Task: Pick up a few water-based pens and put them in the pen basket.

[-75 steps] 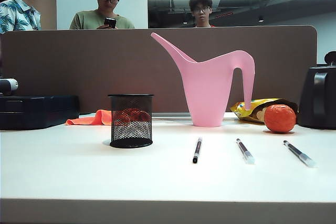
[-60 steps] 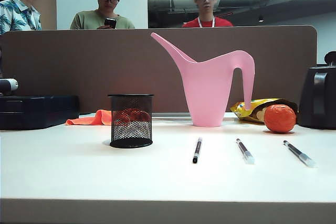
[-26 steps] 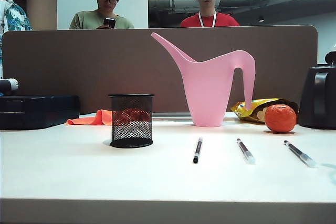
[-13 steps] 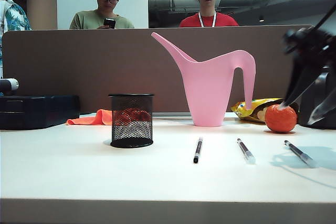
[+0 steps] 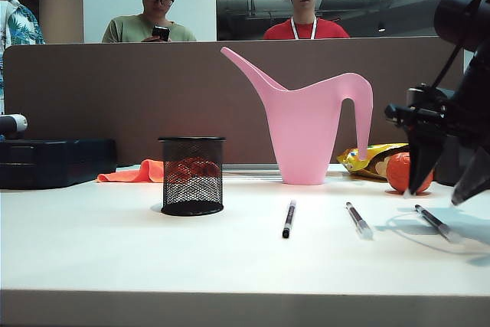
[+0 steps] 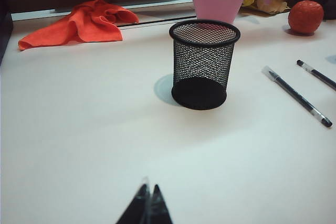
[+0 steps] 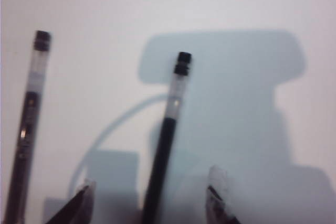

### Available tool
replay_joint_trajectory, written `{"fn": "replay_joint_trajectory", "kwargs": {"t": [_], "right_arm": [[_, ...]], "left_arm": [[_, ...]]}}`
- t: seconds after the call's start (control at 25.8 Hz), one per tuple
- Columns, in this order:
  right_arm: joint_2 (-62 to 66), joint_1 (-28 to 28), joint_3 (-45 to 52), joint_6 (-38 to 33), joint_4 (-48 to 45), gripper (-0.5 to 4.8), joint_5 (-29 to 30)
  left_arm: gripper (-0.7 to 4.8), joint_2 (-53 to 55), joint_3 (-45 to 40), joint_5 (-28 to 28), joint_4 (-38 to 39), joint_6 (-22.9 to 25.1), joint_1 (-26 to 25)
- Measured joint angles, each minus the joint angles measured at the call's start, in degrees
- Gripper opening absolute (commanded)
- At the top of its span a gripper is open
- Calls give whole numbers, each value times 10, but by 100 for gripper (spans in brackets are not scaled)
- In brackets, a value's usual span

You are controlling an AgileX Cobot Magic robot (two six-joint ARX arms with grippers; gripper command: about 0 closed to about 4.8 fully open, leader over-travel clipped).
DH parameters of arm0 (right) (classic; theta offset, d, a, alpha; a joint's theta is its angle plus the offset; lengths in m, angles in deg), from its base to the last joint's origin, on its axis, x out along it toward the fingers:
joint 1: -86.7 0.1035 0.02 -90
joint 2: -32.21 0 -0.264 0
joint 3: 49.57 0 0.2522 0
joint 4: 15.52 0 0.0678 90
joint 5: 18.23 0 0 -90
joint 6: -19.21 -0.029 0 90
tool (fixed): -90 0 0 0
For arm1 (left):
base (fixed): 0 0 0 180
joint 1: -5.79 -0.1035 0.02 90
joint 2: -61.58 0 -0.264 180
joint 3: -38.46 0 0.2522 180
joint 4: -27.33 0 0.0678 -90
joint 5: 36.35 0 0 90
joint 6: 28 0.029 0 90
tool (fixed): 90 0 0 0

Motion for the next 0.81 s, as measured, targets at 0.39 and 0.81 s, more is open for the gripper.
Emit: {"fn": "replay_joint_trajectory", "kwargs": {"t": [0.39, 0.81], "right_arm": [[35, 0, 0, 0, -6, 269, -10], [54, 25, -7, 5, -27, 248, -42]], "left_arm": [[-3, 0, 0, 0, 0, 0, 0], [-3, 0, 0, 0, 0, 0, 0]]}}
